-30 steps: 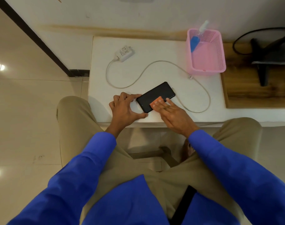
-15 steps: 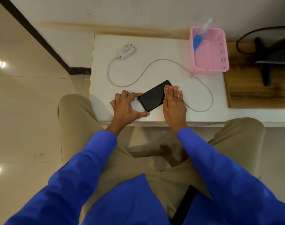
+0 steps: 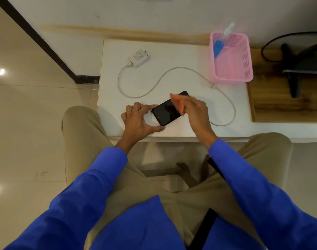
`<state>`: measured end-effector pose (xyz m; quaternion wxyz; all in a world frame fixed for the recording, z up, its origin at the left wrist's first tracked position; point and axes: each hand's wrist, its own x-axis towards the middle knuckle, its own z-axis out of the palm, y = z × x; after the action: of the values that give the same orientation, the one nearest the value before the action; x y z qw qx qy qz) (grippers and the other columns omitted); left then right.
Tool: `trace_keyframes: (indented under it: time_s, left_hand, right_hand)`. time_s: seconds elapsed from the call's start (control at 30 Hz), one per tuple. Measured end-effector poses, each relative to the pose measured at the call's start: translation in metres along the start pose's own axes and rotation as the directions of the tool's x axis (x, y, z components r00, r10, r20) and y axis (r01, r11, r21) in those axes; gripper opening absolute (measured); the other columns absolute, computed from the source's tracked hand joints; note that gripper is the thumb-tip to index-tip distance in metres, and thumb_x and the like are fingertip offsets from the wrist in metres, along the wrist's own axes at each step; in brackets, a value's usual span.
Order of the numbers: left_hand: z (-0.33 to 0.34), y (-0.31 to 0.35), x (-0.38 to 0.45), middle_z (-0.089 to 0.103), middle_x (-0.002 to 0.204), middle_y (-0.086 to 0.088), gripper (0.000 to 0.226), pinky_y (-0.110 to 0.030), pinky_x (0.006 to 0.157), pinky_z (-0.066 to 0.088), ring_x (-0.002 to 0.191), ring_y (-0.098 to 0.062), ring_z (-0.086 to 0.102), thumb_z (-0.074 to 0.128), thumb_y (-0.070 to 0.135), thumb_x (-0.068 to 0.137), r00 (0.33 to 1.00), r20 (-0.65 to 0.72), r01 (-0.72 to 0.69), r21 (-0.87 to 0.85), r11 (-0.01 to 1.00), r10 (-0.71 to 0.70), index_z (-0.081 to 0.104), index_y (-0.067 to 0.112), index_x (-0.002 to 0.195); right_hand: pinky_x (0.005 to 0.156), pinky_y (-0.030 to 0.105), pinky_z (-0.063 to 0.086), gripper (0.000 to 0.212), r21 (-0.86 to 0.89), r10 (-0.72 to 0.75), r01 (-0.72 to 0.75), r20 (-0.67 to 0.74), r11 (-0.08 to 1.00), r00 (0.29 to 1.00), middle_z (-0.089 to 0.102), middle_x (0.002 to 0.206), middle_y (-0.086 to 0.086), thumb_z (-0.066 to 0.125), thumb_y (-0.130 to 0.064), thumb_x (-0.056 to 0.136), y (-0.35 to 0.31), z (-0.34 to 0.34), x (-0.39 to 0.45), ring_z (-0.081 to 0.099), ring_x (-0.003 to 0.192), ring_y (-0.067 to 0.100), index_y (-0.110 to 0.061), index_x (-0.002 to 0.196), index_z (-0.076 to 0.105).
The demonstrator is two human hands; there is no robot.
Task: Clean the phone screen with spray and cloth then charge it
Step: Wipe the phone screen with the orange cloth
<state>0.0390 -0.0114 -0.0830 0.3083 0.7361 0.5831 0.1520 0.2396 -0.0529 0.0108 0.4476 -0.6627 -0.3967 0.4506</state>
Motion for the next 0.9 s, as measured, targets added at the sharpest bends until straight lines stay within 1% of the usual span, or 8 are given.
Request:
trace_keyframes:
  time_s: [0.1, 0.2, 0.33, 0.47, 0.57, 0.67, 0.8, 0.9]
  left_hand:
    - [0.002, 0.001, 0.0, 0.042, 0.113, 0.015, 0.087, -0.033, 0.091, 0.021, 0.112, -0.011, 0.032, 0.078, 0.081, 0.059, 1.0, -0.008, 0.0, 0.002, 1.0, 0.0, 0.057, 0.05, 0.137]
    - [0.002, 0.001, -0.001, 0.043, 0.113, 0.015, 0.086, -0.033, 0.091, 0.022, 0.114, -0.015, 0.037, 0.08, 0.079, 0.059, 1.0, -0.014, 0.004, 0.0, 1.0, -0.004, 0.058, 0.05, 0.136]
    - [0.001, 0.003, -0.001, 0.043, 0.113, 0.014, 0.086, -0.033, 0.09, 0.022, 0.113, -0.017, 0.038, 0.082, 0.076, 0.058, 1.0, -0.009, 0.003, -0.013, 1.0, -0.003, 0.059, 0.048, 0.135]
    - [0.0, 0.005, -0.002, 0.046, 0.111, 0.012, 0.091, -0.034, 0.087, 0.023, 0.11, -0.015, 0.037, 0.07, 0.085, 0.053, 1.0, -0.02, -0.012, -0.034, 0.999, 0.012, 0.061, 0.046, 0.135]
    - [0.0, 0.005, -0.001, 0.044, 0.111, 0.013, 0.093, -0.034, 0.088, 0.023, 0.109, -0.015, 0.036, 0.064, 0.086, 0.053, 1.0, -0.016, -0.009, -0.039, 0.999, 0.009, 0.062, 0.042, 0.135]
    - [0.0, 0.004, -0.001, 0.043, 0.11, 0.013, 0.091, -0.033, 0.086, 0.022, 0.108, -0.013, 0.036, 0.063, 0.084, 0.055, 1.0, -0.015, -0.007, -0.035, 0.999, 0.007, 0.061, 0.042, 0.136]
    - [0.001, 0.0, -0.003, 0.042, 0.111, 0.014, 0.085, -0.034, 0.087, 0.022, 0.108, -0.013, 0.035, 0.062, 0.082, 0.062, 0.999, -0.02, -0.038, -0.016, 0.999, 0.037, 0.059, 0.045, 0.139]
    - [0.001, -0.001, -0.004, 0.041, 0.112, 0.012, 0.081, -0.034, 0.089, 0.021, 0.109, -0.017, 0.036, 0.054, 0.08, 0.069, 0.999, -0.016, -0.047, 0.007, 0.999, 0.047, 0.058, 0.044, 0.142]
  right_hand:
    - [0.103, 0.033, 0.052, 0.034, -0.034, -0.019, 0.015, -0.109, 0.999, 0.994, 0.078, 0.117, -0.002, 0.05, -0.016, 0.098, -0.004, -0.017, 0.02, 0.069, 0.115, 0.007, -0.029, 0.089, 0.079]
    - [0.117, 0.029, 0.041, 0.038, -0.346, -0.143, 0.073, -0.183, 0.936, 0.973, 0.066, 0.14, 0.002, 0.042, -0.017, 0.108, 0.013, -0.019, 0.035, 0.059, 0.132, 0.012, -0.016, 0.139, 0.065]
    - [0.123, 0.041, 0.027, 0.047, -0.786, -0.107, 0.137, 0.09, 0.603, 0.99, 0.043, 0.159, 0.014, 0.036, -0.012, 0.109, 0.042, 0.008, 0.035, 0.035, 0.149, 0.033, -0.007, 0.155, 0.04]
    - [0.13, 0.041, 0.01, 0.053, -0.88, -0.169, 0.326, 0.284, 0.345, 0.944, 0.032, 0.164, 0.019, 0.035, -0.016, 0.108, 0.052, 0.044, 0.019, 0.018, 0.157, 0.035, -0.003, 0.159, 0.028]
    - [0.13, 0.04, 0.001, 0.058, -0.881, -0.167, 0.39, 0.356, 0.267, 0.919, 0.023, 0.169, 0.017, 0.032, -0.022, 0.11, 0.057, 0.057, 0.011, 0.009, 0.159, 0.032, -0.004, 0.162, 0.018]
    - [0.129, 0.037, -0.005, 0.057, -0.857, -0.213, 0.431, 0.382, 0.283, 0.899, 0.022, 0.169, 0.017, 0.034, -0.023, 0.11, 0.061, 0.053, 0.002, 0.01, 0.159, 0.03, -0.003, 0.162, 0.019]
    - [0.131, 0.036, 0.005, 0.051, -0.748, -0.249, 0.532, 0.47, 0.396, 0.847, 0.029, 0.167, 0.015, 0.036, -0.02, 0.111, 0.062, 0.038, -0.019, 0.018, 0.158, 0.026, -0.006, 0.16, 0.029]
    - [0.122, 0.032, 0.028, 0.043, -0.682, -0.25, 0.53, 0.472, 0.504, 0.845, 0.05, 0.156, 0.011, 0.042, -0.023, 0.11, 0.057, 0.031, -0.029, 0.046, 0.145, 0.025, -0.015, 0.152, 0.05]
